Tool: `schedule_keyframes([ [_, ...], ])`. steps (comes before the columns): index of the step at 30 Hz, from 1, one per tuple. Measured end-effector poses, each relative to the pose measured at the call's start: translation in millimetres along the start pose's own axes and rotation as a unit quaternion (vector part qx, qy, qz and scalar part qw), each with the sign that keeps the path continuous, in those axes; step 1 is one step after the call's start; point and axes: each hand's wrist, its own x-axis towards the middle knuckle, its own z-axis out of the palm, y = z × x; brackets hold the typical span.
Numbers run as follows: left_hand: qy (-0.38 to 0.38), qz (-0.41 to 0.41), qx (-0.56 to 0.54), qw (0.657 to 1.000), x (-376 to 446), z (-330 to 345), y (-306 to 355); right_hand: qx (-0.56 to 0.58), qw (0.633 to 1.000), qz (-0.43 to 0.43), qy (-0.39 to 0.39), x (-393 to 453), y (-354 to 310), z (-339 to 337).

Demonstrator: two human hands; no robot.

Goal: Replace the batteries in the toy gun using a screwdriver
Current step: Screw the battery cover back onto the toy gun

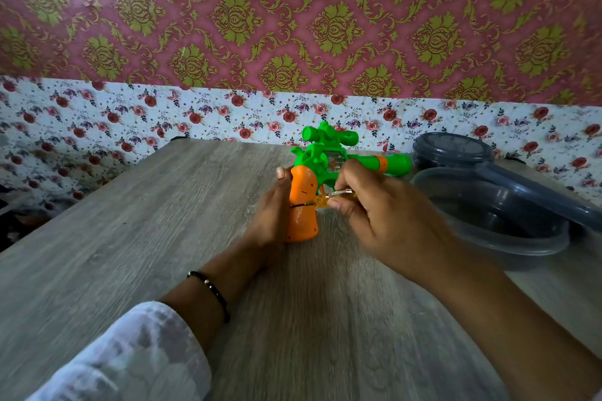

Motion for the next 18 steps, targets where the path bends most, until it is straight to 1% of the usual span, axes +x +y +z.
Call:
schedule_keyframes([
  [2,-0.003,-0.001,-0.001,1.000,0.2,0.3,0.0,-0.050,0.998,-0.014,0.031,-0.3,0.8,-1.6],
  [5,-0.012,0.005,-0.001,1.000,-0.8,-0.2,0.5,-0.099,0.993,-0.024,0.052,-1.9,0.4,-2.2],
  [7,-0.014,0.009,0.009,1.000,-0.8,-1.1,0.8,-0.073,0.996,-0.024,0.038,-2.8,-1.0,-0.4],
  [10,-0.016,0.020,0.027,0.999,-2.5,-1.7,1.3,0.007,1.000,-0.014,-0.007,-3.7,-2.8,0.0],
  [12,-0.012,0.022,0.029,0.999,-3.8,-1.9,2.2,0.020,0.999,-0.021,-0.023,-4.0,-2.6,0.5],
  [16,0.001,0.018,0.031,0.999,-3.9,-0.7,2.5,0.061,0.998,-0.031,-0.009,-2.9,-2.6,3.1],
  [18,-0.003,0.012,0.019,1.000,-3.2,-1.2,1.3,0.031,0.999,-0.036,0.025,-2.1,-2.8,2.9],
])
